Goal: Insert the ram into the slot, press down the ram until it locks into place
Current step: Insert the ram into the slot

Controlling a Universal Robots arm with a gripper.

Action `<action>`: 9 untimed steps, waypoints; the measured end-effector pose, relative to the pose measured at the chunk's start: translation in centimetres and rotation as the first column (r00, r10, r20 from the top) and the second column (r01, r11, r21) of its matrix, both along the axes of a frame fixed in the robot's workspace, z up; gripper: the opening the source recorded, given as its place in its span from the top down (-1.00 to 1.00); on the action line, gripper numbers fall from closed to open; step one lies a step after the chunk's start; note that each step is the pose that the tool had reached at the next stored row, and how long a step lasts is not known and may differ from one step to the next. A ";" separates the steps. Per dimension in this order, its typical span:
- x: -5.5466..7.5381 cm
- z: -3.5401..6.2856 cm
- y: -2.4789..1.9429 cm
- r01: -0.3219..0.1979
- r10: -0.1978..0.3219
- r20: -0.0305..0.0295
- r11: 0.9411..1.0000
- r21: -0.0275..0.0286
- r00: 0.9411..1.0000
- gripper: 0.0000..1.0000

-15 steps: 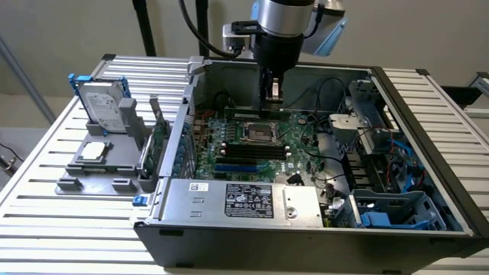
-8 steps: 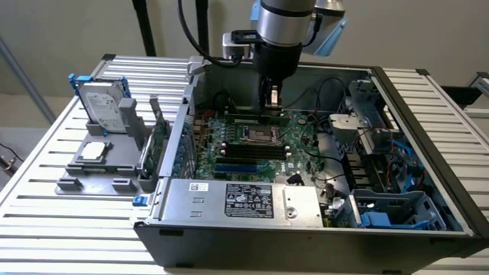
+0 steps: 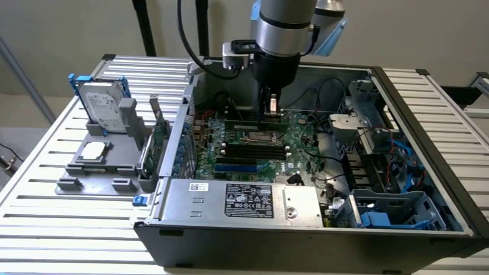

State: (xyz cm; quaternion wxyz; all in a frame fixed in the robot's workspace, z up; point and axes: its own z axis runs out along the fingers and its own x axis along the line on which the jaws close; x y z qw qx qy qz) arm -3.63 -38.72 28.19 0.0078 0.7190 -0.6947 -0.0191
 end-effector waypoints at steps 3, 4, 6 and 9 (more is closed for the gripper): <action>0.0 -0.55 -0.14 0.000 0.000 0.000 1.000 0.000 1.000 0.73; 0.0 -0.73 -0.20 0.000 0.000 0.000 1.000 0.000 1.000 0.73; 0.0 -1.10 -0.28 0.000 0.000 0.000 1.000 0.000 1.000 0.73; 0.0 -1.59 -0.33 0.000 0.000 0.000 1.000 -0.003 1.000 0.73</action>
